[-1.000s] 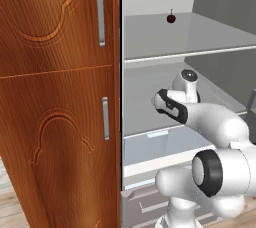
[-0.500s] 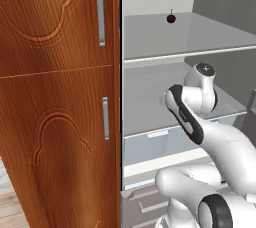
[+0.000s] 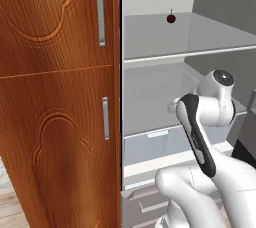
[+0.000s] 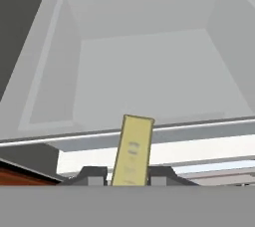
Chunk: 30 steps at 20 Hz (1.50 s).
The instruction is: Pick the egg and butter from the fridge and place them by the bowl for mixing.
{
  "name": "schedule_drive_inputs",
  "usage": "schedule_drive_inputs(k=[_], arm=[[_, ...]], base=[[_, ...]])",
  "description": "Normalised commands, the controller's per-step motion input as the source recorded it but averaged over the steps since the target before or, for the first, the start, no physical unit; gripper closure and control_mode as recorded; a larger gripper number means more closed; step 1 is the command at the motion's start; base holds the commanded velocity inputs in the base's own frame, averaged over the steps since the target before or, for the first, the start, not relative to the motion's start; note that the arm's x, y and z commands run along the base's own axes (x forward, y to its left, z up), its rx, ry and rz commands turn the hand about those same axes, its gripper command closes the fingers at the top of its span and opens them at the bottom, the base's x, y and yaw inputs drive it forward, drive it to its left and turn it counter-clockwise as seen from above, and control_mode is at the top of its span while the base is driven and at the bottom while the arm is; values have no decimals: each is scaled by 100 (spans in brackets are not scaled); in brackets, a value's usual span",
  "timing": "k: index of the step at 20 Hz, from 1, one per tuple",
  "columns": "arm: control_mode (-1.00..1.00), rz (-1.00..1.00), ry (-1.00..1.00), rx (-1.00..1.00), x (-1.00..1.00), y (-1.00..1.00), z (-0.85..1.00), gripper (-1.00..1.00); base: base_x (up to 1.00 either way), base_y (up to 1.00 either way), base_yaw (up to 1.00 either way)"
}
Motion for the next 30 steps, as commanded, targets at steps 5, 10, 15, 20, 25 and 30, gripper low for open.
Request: schedule_drive_inputs(k=[5,10,15,20,25,30], arm=[[-100,0,0,0,-58,0,22,100],[-100,0,0,0,-30,0,8,100],[100,0,0,0,0,0,0,100],[100,0,0,0,0,0,0,100],[100,0,0,0,0,0,0,100],[100,0,0,0,0,0,0,100]], base=[[0,0,0],[0,0,0],[0,0,0],[-43,-4,0],[-86,-7,0],[-91,-9,-2]])
